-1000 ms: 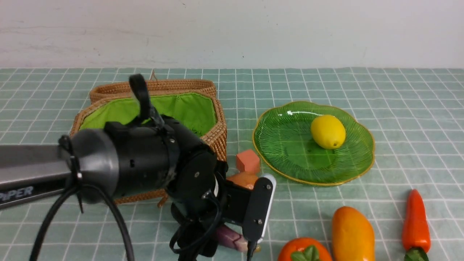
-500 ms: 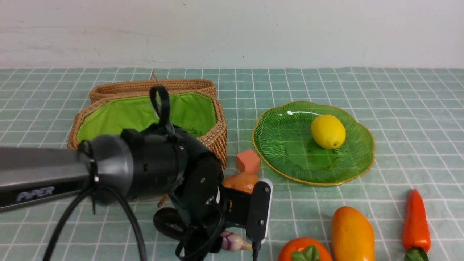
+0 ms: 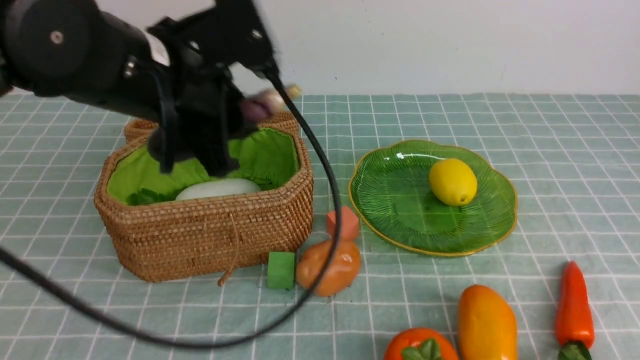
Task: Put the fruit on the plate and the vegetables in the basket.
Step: Use the left arm to grab an eggplant and put it into the left basket, then use the right arm to grab a carrot and put it into the left basket
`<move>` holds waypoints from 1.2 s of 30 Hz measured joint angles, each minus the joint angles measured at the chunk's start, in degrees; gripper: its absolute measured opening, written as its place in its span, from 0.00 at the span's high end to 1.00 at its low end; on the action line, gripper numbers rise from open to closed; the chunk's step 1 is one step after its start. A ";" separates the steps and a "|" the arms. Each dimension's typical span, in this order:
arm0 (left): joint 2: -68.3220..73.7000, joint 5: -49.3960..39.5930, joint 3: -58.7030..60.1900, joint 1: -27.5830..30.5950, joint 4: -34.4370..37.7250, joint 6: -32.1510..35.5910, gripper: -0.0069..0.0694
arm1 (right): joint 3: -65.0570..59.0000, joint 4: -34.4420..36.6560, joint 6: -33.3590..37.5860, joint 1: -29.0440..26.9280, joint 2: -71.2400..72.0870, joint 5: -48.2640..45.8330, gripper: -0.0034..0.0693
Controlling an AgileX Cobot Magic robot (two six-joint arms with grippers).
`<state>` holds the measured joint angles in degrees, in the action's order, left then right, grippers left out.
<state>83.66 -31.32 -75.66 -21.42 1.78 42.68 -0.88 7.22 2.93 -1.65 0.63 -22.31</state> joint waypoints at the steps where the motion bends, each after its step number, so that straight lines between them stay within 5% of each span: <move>1: 1.02 1.45 0.00 1.94 0.05 -1.15 0.52 | 0.00 0.00 0.00 0.00 0.00 0.00 0.62; 9: 9.44 6.97 0.00 5.92 -0.11 -2.88 0.49 | 0.00 0.00 0.00 0.00 0.00 0.00 0.62; 15: 12.44 4.40 0.14 5.92 4.03 -3.42 0.08 | 0.00 0.00 0.00 0.00 0.00 0.00 0.62; 21: 8.49 -2.32 0.14 5.92 5.72 -4.48 0.06 | 0.00 0.00 0.00 0.00 0.00 0.00 0.62; 27: -4.41 -16.50 0.14 5.92 1.31 -16.11 0.27 | 0.00 0.00 0.00 0.00 0.00 0.00 0.62; 34: -24.03 -35.34 0.40 5.92 -5.37 -36.08 0.82 | 0.00 0.00 0.00 0.00 0.00 0.00 0.62; 36: -26.26 -37.42 1.03 5.92 -5.03 -38.02 0.88 | 0.00 0.00 0.00 0.00 0.00 0.00 0.62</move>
<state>57.40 -68.74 -74.62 -15.50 -3.25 4.66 -0.88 7.22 2.93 -1.65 0.63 -22.31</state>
